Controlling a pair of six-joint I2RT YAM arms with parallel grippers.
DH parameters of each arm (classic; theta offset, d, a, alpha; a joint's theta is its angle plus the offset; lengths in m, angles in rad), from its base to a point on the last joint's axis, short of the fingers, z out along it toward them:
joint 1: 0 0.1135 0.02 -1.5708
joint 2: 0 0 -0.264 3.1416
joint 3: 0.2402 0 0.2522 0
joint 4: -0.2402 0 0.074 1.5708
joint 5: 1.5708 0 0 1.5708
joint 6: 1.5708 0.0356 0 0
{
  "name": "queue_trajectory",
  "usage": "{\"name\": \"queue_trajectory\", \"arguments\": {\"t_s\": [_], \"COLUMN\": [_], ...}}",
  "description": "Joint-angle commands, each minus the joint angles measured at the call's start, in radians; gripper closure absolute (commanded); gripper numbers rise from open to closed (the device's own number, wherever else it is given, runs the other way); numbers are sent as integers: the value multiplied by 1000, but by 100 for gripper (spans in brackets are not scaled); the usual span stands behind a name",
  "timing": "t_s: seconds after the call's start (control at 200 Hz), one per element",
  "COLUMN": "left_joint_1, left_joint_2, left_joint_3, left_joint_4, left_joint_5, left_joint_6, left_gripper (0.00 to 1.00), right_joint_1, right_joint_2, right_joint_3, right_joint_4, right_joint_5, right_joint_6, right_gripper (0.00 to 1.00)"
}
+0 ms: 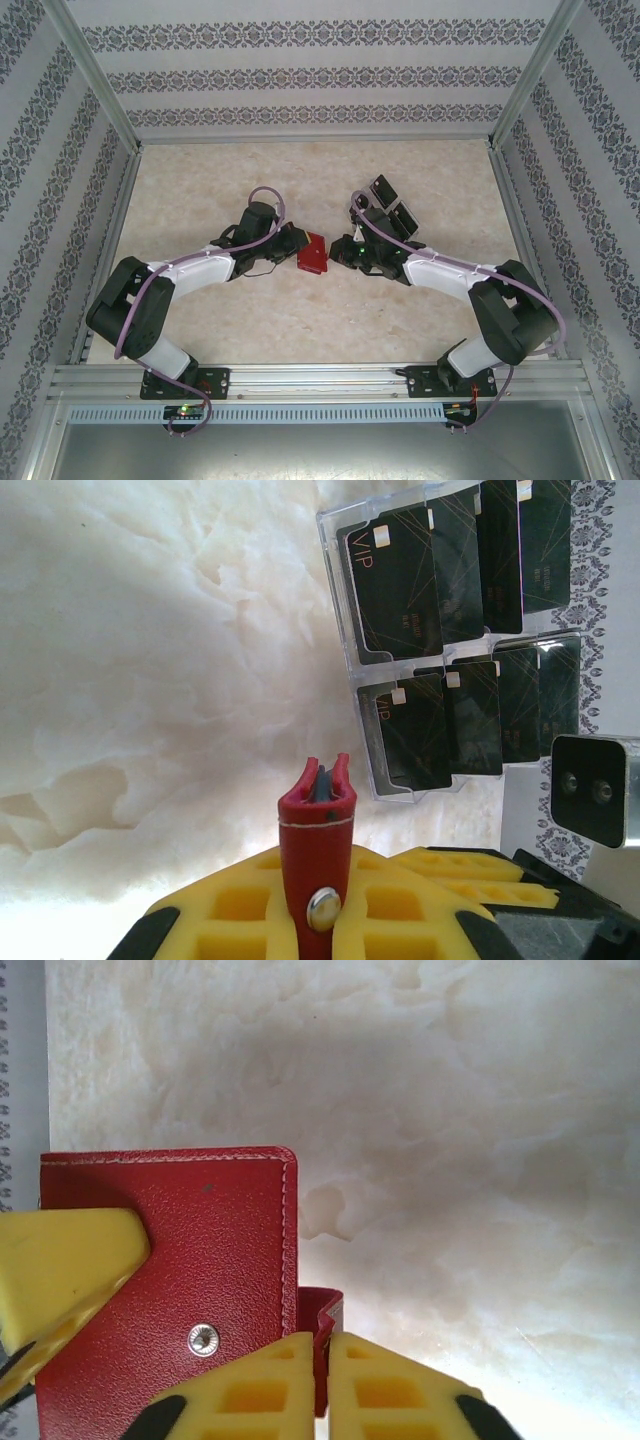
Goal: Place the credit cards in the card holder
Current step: Open the card holder at the center of the table.
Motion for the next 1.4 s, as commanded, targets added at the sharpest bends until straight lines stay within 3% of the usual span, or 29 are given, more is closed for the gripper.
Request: {"name": "queue_trajectory", "arguments": {"t_s": [0.0,0.095,0.16,0.225,0.26,0.3,0.405,0.54,0.874,1.394], "left_joint_1": [0,-1,-1,-1,1,4,10,14,4,-29], "left_joint_2": [-28,-26,-28,-35,-44,-53,-76,-79,-37,41], "left_joint_3": [29,26,23,14,9,2,1,6,36,139], "left_joint_4": [6,6,-10,-50,-79,-112,-215,-283,-223,-212], "left_joint_5": [0,-5,-22,-66,-95,-133,-221,-265,-114,-53], "left_joint_6": [17,15,23,32,39,41,59,87,157,164], "left_gripper": [100,99,81,47,34,24,15,12,12,11], "right_joint_1": [-9,-19,-21,-19,-18,-16,-3,14,24,32], "right_joint_2": [-2,-22,-55,-88,-107,-124,-145,-133,-153,-153], "right_joint_3": [11,10,14,20,23,30,50,47,33,93], "right_joint_4": [17,7,-21,-66,-89,-116,-185,-209,-198,-211], "right_joint_5": [7,-10,-9,-7,-7,-7,-5,-4,10,5], "right_joint_6": [-14,-19,-36,-50,-60,-68,-96,-109,-92,-92], "right_gripper": [100,100,100,100,100,100,100,100,100,100]}}
